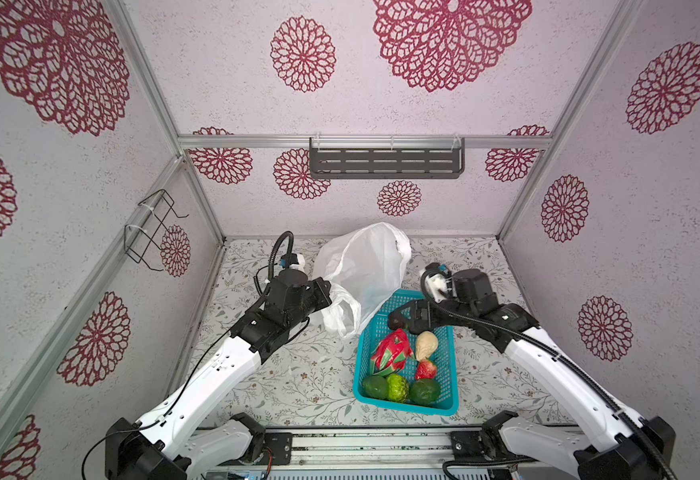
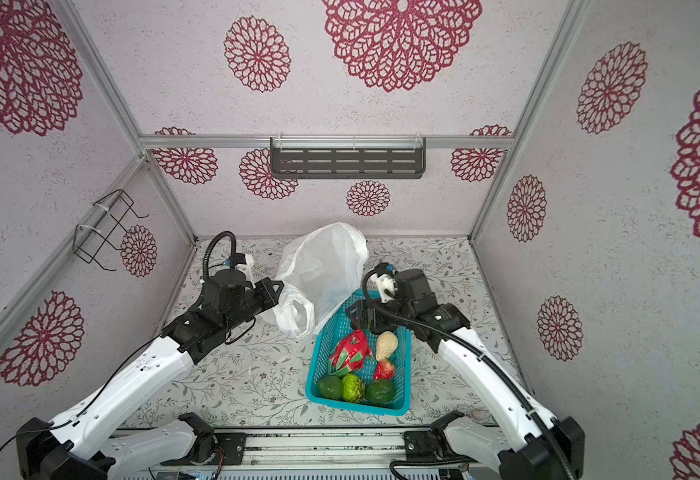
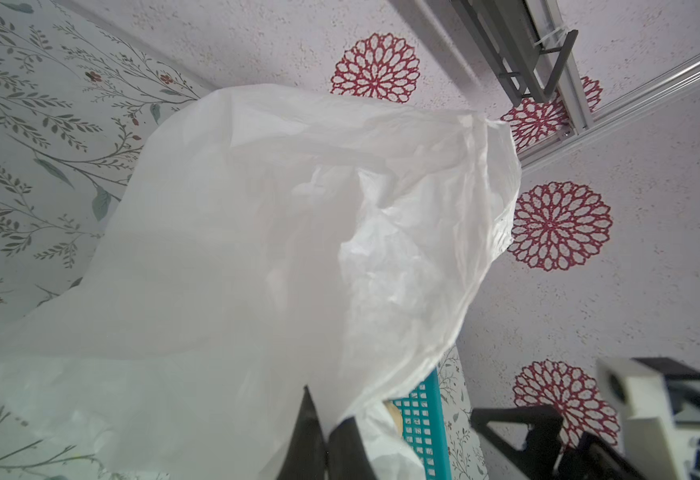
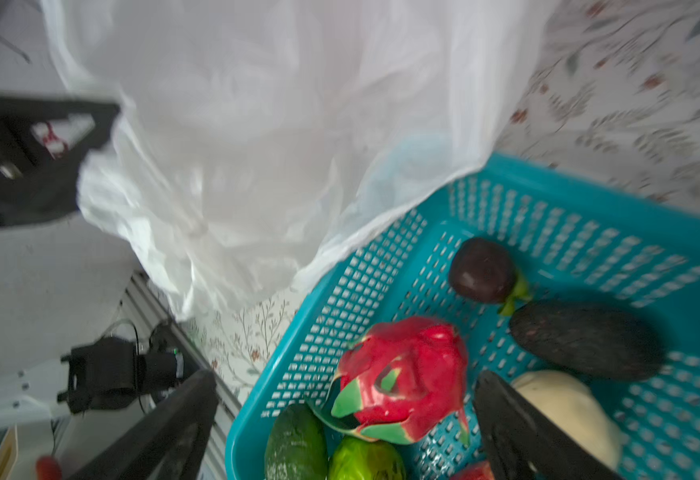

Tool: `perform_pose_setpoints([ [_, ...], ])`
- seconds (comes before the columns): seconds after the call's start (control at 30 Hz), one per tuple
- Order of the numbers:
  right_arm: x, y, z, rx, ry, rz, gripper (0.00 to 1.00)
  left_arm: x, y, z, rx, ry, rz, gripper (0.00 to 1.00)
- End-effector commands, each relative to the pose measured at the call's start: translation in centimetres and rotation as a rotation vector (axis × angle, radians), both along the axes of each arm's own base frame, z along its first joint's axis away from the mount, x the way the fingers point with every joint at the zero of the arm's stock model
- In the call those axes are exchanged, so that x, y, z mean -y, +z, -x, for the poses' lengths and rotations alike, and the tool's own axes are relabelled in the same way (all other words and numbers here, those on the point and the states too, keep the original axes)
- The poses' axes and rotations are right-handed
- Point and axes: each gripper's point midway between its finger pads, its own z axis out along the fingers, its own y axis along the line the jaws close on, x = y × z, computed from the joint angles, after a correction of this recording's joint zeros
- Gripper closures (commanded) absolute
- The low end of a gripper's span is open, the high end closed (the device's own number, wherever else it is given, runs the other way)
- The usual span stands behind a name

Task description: Place the fruits into the plastic bag

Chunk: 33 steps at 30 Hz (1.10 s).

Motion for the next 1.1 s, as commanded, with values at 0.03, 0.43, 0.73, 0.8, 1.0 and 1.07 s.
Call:
perform_pose_setpoints([
  [0.03, -0.1, -5.6, 1.1, -0.063, 0.045, 0.205, 0.01, -0.2, 0.3, -0.5, 0.003, 0.035, 0.007, 1.00],
  [0.43, -0.5, -10.8, 0.3, -0.164, 0.058, 0.331, 0.01, -1.1, 0.1, 0.2, 0.005, 0.053, -0.012, 1.00],
  [0.73, -0.3, -14.4, 1.5, -0.236, 0.093, 0.456, 0.01, -1.2, 0.1, 0.4, 0.006, 0.053, -0.004, 1.00],
  [0.8, 0.1, -15.2, 1.8, -0.250, 0.100, 0.500, 0.01, -1.2, 0.0, 0.5, 0.004, 0.052, -0.004, 1.00],
  [1.0, 1.1, -17.1, 2.1, -0.278, 0.111, 0.603, 0.01, -1.2, -0.1, 0.4, 0.001, 0.051, -0.005, 1.00],
  [1.07, 1.2, -17.6, 2.2, -0.290, 0.115, 0.625, 0.01, -1.2, 0.0, 0.5, 0.002, 0.051, -0.007, 1.00],
])
